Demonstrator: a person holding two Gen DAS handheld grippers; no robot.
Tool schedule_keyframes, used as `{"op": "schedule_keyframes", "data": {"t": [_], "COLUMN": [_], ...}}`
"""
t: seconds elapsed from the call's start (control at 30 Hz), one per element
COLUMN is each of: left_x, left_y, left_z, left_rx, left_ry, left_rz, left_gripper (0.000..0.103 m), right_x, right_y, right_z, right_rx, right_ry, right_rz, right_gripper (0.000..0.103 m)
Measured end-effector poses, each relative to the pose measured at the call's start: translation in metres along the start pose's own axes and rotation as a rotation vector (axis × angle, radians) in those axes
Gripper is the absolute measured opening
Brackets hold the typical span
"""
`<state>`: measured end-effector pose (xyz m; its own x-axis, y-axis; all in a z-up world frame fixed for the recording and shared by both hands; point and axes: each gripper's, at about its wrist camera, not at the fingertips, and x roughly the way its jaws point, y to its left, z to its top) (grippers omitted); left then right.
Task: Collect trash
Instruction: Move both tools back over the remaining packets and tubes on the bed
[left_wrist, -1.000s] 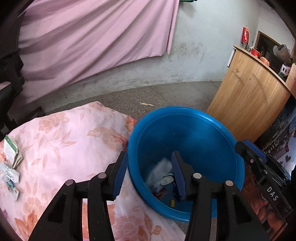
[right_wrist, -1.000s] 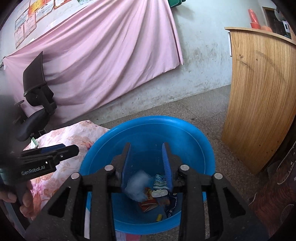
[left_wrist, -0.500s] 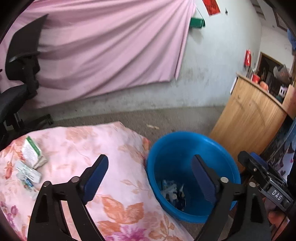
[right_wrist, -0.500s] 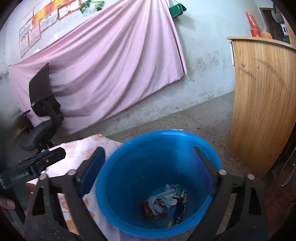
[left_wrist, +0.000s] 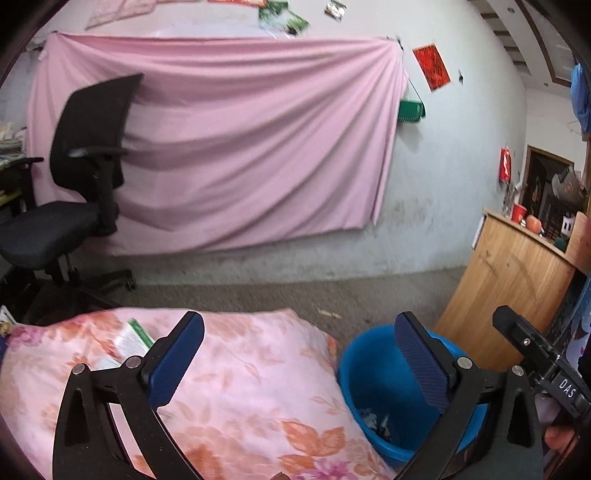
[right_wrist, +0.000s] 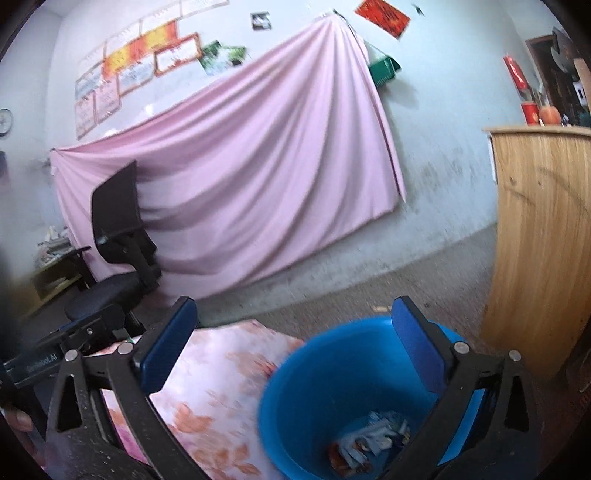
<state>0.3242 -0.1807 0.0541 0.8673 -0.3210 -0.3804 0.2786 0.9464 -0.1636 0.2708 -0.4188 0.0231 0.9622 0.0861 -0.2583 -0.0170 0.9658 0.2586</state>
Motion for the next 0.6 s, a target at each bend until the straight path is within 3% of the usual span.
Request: {"op": "schedule_keyframes", "data": {"t": [0.6], "left_x": [-0.079], "left_y": [0.085], "left_z": [0.017], "left_rx": [-0.003], "left_ry": [-0.180], "left_rz": [0.202], "left_gripper": [0.101], "right_x": [-0.002], "right_y": [0.113], "right_z": [0.014], "right_rx": [-0.130], "right_ry": [-0.151], "right_rz": [0.126], "right_gripper": [0.103]}}
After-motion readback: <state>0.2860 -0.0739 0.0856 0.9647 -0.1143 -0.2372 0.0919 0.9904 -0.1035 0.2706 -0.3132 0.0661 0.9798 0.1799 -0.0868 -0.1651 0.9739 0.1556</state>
